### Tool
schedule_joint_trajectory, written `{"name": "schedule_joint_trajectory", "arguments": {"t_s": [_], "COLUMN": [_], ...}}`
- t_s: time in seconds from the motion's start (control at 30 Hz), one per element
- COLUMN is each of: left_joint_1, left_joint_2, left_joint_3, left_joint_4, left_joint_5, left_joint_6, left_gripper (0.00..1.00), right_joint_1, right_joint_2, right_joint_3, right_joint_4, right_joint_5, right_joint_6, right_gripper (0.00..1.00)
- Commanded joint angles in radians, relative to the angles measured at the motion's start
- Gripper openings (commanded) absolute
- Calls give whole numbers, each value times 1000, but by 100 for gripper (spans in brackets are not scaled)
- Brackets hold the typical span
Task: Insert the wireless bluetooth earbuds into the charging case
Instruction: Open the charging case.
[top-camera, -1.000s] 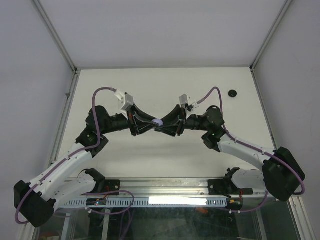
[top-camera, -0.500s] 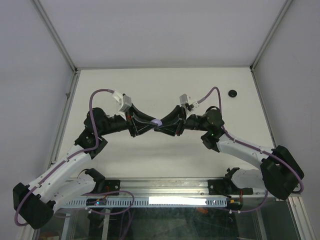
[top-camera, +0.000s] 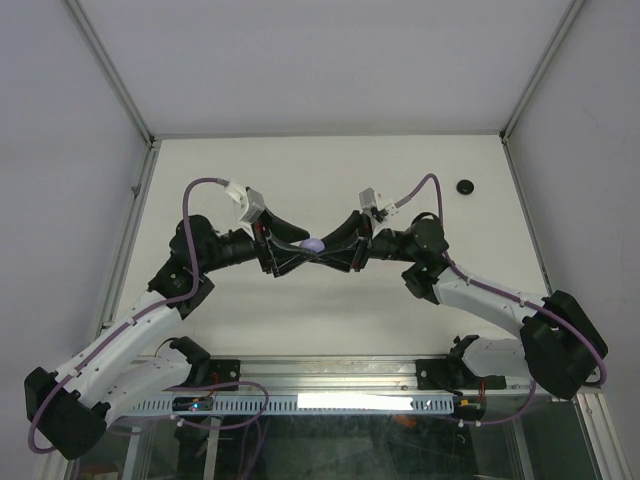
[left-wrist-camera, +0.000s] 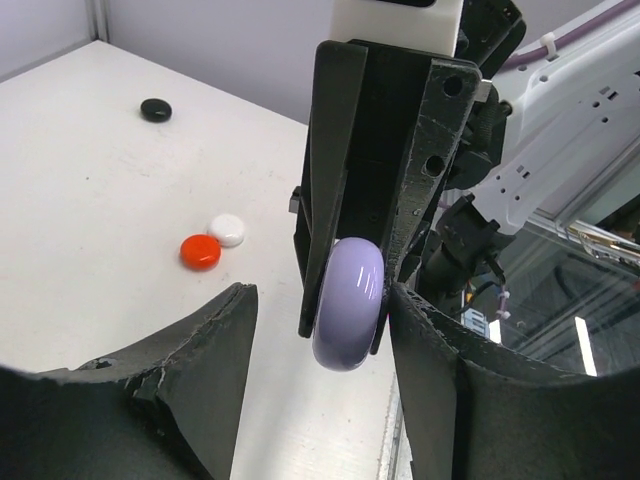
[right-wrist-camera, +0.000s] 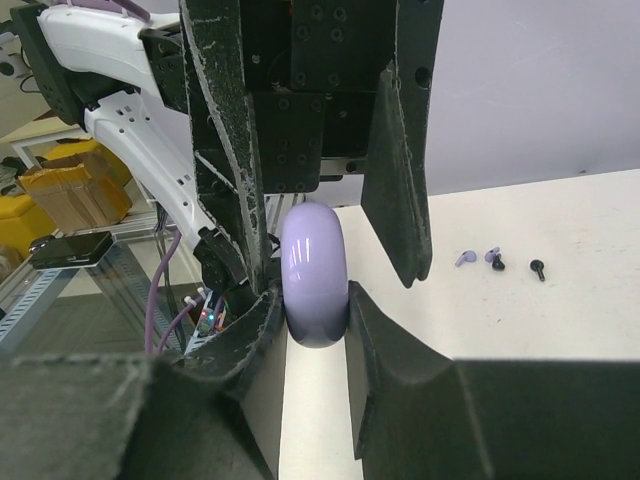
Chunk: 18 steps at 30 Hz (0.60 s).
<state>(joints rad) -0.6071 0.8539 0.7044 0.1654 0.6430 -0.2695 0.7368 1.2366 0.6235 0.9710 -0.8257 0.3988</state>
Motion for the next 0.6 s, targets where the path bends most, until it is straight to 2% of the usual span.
{"name": "schedule_joint_trajectory", "arguments": {"t_s": [0.0,0.23,0.57], "left_joint_1": [4,5,6], "left_joint_2": [6,12,15], "left_joint_3": [48,79,90], "left_joint_4": [-32,-57,-81], "left_joint_5": [-62,-131,-188], "left_joint_6": [38,-9,-32], "left_gripper": [55,55,62], "right_joint_1": [3,3,3], "right_joint_2": [-23,-37,-56], "right_joint_3": [0,-19,-33], "right_joint_4": [42,16,-9], "right_joint_5": [-15,-32,-35], "right_joint_6": [-17,-67,-100], "right_gripper": [0,0,0]}}
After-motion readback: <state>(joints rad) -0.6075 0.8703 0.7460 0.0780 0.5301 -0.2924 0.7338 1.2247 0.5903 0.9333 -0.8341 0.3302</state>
